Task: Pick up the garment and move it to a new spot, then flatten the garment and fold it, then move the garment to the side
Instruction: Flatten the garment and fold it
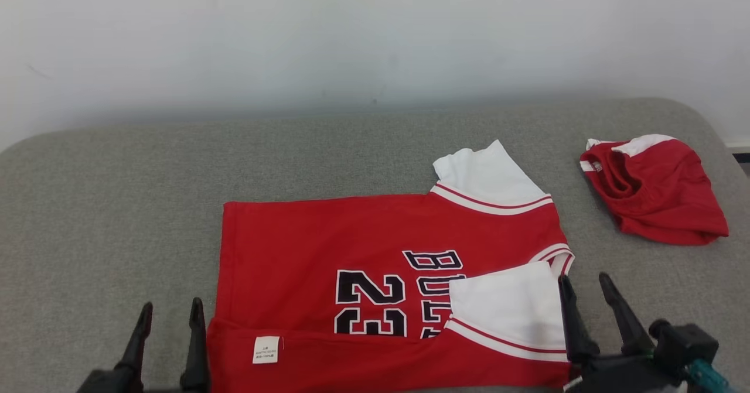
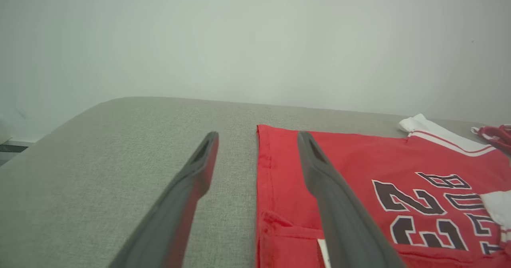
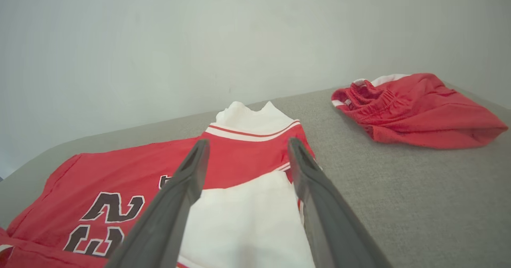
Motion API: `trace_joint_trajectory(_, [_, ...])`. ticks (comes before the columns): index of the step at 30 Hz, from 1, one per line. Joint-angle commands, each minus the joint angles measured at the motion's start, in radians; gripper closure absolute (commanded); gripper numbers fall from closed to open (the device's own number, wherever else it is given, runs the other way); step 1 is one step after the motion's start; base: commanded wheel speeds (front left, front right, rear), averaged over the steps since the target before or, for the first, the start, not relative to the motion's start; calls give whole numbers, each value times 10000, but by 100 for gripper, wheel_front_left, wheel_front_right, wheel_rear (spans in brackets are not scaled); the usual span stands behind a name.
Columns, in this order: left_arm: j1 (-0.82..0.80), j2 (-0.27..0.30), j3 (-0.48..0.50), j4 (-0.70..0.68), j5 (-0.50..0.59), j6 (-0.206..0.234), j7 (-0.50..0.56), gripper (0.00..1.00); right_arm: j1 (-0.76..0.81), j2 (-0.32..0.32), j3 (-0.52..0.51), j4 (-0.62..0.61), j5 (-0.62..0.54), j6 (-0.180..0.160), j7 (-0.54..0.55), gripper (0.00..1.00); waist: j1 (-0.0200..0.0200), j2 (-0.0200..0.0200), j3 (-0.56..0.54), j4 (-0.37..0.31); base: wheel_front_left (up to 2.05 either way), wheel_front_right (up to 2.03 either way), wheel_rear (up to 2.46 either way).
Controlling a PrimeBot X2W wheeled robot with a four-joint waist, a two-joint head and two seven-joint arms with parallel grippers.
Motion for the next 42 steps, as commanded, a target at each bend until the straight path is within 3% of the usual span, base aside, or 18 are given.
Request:
trace_joint_trajectory(1, [-381, 145, -19, 197, -145, -84, -23, 0, -338, -86, 63, 37, -86, 1, -40, 0, 0, 0, 240, -225, 0, 0, 0])
trace_joint_trajectory(8, [-3176, 1189, -649, 1827, -253, -365, 388, 0, -2927, -590, 790, 1055, 58, 1, 694, 0, 0, 0, 1285, -687, 0, 0, 0])
trace_joint_trajectory(17, [-6471, 1989, -1297, 3487, -1760, -423, 2331, 0, -6476, -1173, 1975, 2596, 853, 1, 1151, 0, 0, 0, 2816, -1023, 0, 0, 0])
trace_joint_trajectory(18, [-7294, 2325, -1525, 4406, -2099, -423, 3172, 0, -7580, -1196, 2588, 3327, 1130, 1, 949, 0, 0, 0, 3094, -1176, 0, 0, 0])
trace_joint_trajectory(25, [-7811, 2493, -1842, 5598, -2214, -387, 3892, 0, -8356, -1208, 3463, 4322, 1720, 1, 487, 0, 0, 0, 3134, -1203, 0, 0, 0])
trace_joint_trajectory(34, [-8086, 2280, -1865, 6307, -2552, -361, 4235, 0, -8690, -1326, 4183, 5022, 2350, 1, 223, 0, 0, 0, 3187, -1180, 0, 0, 0])
trace_joint_trajectory(35, [-8112, 2257, -1851, 6346, -2598, -364, 4254, 27, -8755, -1340, 4266, 5092, 2405, 1, 210, 0, 0, 0, 3197, -1183, 0, 0, 0])
trace_joint_trajectory(36, [-8141, 2253, -1844, 6385, -2620, -367, 4259, 69, -8813, -1347, 4352, 5167, 2465, 1, 194, 0, 0, 0, 3213, -1184, 0, 0, 0])
trace_joint_trajectory(37, [-8229, 2250, -1828, 6492, -2690, -374, 4241, 100, -8990, -1338, 4513, 5398, 2593, 1, 230, 0, 0, 0, 3249, -1179, 0, 0, 0])
trace_joint_trajectory(42, [-8491, 2130, -1855, 6472, -2871, -400, 3780, 100, -9574, -1371, 4862, 6100, 2953, 1, 626, 0, 0, 0, 3346, -979, 0, 0, 0])
